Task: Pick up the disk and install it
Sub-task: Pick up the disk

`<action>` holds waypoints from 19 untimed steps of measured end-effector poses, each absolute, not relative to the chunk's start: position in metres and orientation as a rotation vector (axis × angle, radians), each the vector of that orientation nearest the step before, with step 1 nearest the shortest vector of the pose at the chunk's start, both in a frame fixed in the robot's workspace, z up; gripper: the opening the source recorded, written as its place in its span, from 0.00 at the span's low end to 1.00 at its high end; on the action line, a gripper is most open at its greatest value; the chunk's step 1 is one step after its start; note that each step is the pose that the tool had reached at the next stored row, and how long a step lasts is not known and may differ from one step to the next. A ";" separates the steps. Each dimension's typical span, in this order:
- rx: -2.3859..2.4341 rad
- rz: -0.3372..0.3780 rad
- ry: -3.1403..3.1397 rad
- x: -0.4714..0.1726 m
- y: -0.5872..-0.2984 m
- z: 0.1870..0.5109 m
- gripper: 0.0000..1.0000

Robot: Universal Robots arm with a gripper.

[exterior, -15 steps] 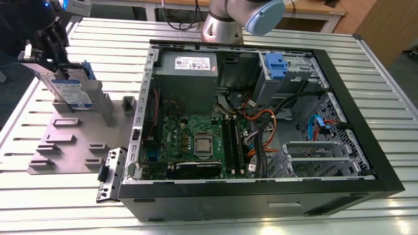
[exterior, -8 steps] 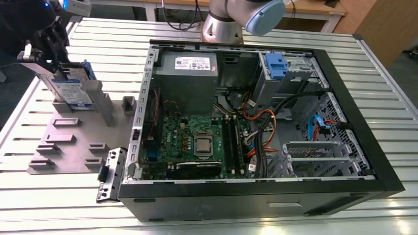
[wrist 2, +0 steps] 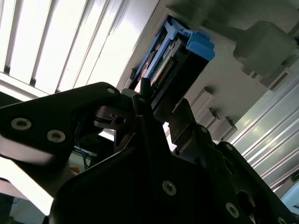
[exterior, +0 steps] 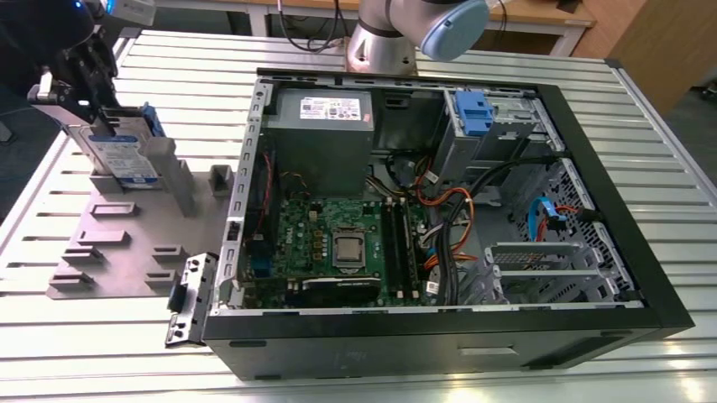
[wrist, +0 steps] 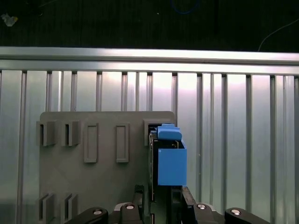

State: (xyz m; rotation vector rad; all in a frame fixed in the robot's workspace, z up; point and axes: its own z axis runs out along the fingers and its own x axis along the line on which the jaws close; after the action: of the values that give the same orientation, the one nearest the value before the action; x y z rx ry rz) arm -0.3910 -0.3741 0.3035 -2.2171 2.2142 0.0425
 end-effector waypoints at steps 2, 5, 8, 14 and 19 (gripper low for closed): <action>-2.217 0.043 2.214 -0.391 -0.374 0.304 0.42; -2.217 0.043 2.214 -0.391 -0.374 0.304 0.42; -2.217 0.043 2.214 -0.391 -0.374 0.304 0.35; -2.217 0.043 2.214 -0.391 -0.374 0.304 0.35; -2.217 0.043 2.214 -0.391 -0.374 0.305 0.35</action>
State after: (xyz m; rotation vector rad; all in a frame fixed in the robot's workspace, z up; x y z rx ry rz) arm -0.3910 -0.3741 0.3045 -2.2173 2.2144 0.0426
